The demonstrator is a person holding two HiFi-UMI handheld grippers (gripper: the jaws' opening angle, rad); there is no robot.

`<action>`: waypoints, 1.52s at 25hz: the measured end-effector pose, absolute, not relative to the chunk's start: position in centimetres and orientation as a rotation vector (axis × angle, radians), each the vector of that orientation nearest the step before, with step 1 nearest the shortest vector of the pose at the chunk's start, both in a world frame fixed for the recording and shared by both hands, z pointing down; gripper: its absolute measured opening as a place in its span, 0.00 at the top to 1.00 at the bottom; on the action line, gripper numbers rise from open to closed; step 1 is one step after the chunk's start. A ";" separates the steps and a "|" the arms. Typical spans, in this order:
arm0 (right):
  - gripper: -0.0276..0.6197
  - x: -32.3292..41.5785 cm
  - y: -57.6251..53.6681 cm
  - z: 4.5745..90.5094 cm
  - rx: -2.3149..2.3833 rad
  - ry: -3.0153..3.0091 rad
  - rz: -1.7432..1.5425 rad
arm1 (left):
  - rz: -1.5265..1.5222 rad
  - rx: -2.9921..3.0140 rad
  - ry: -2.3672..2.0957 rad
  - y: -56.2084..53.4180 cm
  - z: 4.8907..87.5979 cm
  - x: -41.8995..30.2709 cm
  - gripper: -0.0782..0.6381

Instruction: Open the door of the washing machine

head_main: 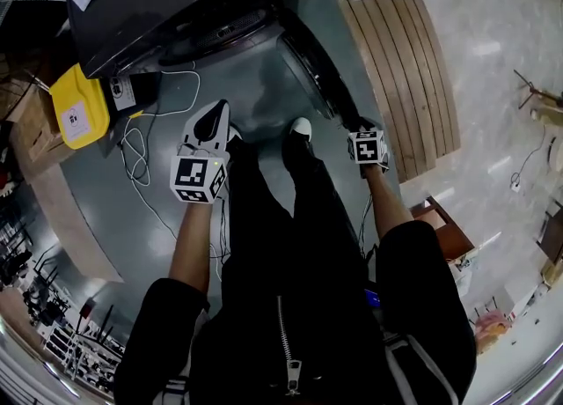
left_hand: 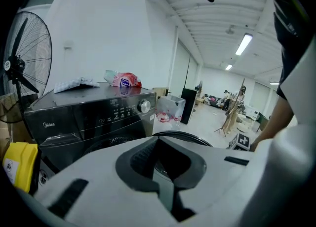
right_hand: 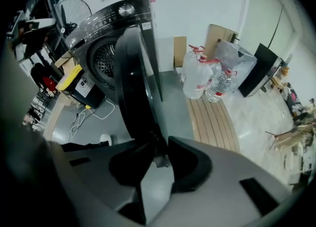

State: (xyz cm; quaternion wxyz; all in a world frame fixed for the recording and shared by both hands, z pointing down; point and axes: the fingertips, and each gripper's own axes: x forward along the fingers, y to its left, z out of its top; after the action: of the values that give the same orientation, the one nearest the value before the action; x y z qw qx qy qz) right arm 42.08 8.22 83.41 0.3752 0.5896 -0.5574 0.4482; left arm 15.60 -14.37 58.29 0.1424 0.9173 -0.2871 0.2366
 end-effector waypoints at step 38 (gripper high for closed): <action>0.95 17.3 -10.8 41.5 1.742 -2.361 0.281 | 0.338 2.782 -1.171 -11.6 42.6 -0.3 0.89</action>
State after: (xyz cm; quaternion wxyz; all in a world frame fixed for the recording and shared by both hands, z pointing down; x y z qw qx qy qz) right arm 17.30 -10.76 41.49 0.0967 0.5883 -0.7972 0.0948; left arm -0.31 -11.59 42.63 0.0520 0.9147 -0.3851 0.1111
